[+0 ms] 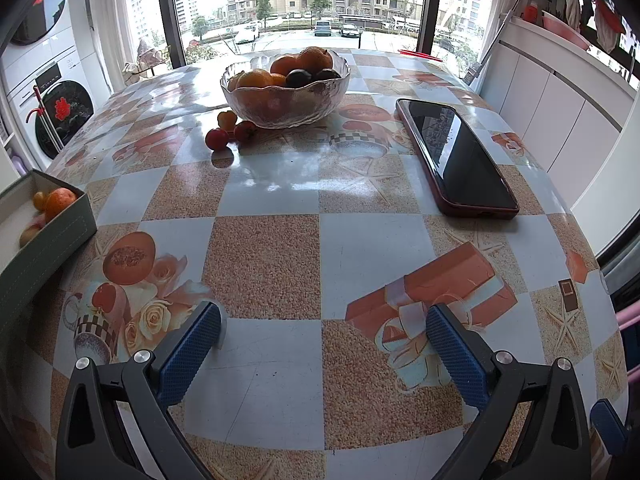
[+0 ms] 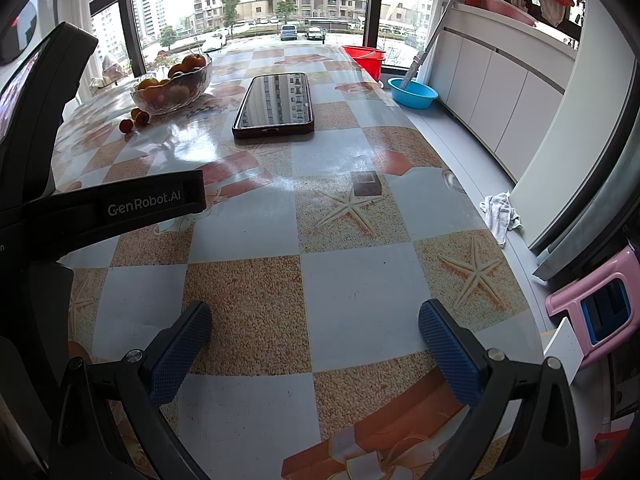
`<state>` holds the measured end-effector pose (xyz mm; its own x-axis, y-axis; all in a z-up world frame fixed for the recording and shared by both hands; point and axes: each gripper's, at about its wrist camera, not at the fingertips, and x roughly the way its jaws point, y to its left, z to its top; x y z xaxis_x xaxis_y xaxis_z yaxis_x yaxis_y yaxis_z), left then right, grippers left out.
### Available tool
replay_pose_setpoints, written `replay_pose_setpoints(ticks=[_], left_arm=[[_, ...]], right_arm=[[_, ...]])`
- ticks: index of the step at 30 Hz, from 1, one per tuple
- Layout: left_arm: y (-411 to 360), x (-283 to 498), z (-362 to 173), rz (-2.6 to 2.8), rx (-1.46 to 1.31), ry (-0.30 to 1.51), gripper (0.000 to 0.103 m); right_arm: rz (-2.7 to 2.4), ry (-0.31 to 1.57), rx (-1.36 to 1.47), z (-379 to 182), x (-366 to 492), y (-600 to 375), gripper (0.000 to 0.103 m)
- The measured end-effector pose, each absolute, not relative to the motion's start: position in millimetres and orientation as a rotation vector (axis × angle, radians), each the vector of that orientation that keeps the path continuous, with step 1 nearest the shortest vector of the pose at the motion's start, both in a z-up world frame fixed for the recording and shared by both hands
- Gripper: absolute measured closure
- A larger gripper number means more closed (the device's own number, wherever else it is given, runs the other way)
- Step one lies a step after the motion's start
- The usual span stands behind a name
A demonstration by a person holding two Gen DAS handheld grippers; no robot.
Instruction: Organize fruits
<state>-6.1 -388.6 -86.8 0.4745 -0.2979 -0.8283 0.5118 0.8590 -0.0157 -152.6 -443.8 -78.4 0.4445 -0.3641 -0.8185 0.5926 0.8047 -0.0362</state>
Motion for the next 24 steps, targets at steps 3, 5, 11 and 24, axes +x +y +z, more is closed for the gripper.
replay_pose_setpoints(ticks=[3,5,11,24], left_arm=[[-389.1,-6.2,-87.1,-0.501,0.248,0.956,0.000],[-389.0,-6.2,-87.0,-0.501,0.248,0.956,0.000],[-389.0,-6.2,-87.1,-0.501,0.248,0.956,0.000],[-389.1,-6.4,-87.3,-0.501,0.248,0.956,0.000]], right_arm=[[-0.602,0.937,0.272,-78.5,-152.5,-443.7,0.000],[-0.602,0.937,0.272,-78.5,-152.5,-443.7,0.000],[-0.602,0.937,0.272,-78.7,-152.5,-443.5,0.000],[-0.615,0.941,0.268,-77.2,-152.5,-444.3,0.000]])
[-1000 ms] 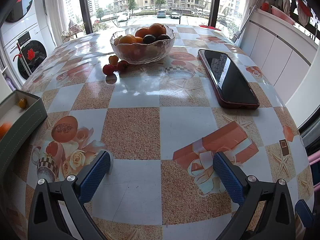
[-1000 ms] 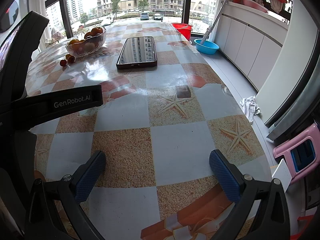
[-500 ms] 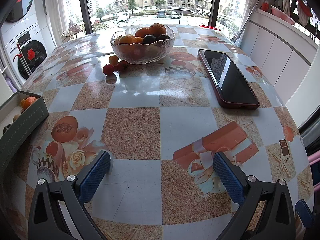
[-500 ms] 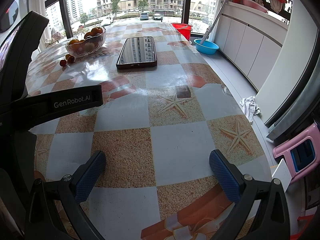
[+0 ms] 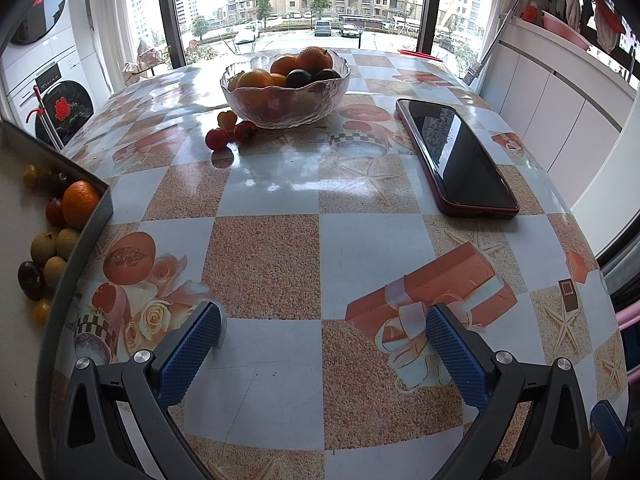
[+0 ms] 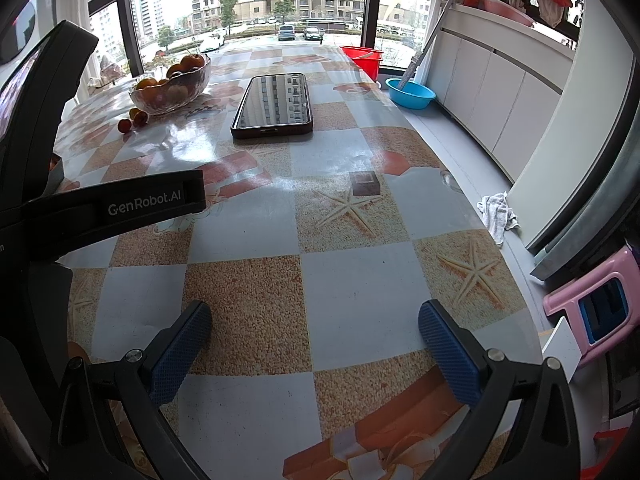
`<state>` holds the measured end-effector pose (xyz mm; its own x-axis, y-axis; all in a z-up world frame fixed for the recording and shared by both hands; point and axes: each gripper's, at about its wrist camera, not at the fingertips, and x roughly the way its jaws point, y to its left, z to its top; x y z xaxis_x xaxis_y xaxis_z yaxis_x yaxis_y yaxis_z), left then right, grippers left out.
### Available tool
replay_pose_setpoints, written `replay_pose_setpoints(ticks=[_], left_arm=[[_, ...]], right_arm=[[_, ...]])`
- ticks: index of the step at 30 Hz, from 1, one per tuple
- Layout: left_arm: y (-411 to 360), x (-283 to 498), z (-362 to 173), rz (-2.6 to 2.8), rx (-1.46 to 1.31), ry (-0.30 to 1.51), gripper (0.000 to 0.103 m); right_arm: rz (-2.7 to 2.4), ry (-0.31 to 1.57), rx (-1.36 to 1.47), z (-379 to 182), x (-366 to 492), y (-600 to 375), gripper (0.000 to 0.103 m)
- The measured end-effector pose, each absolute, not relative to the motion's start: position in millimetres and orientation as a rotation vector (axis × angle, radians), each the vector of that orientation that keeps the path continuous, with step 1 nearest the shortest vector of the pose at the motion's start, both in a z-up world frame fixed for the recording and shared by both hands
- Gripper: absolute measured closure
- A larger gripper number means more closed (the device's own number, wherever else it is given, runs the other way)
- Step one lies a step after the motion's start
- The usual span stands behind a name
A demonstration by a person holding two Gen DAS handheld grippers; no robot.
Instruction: Organize fruits
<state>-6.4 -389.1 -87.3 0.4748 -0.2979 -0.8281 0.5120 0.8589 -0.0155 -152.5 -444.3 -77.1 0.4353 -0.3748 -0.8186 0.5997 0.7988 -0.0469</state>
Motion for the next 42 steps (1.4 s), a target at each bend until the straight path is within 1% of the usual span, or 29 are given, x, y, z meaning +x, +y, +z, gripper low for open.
replay_pose_setpoints(ticks=[5,42], left_arm=[[-389.0,-6.4,-87.3,-0.501,0.248,0.955,0.000],[-389.0,-6.7,-87.7,-0.503,0.248,0.955,0.000]], right_arm=[[-0.655,0.963,0.292,-75.6,-149.0,-445.2,0.000],[-0.674,0.938,0.302,-77.8,-148.6,-440.9,0.000]])
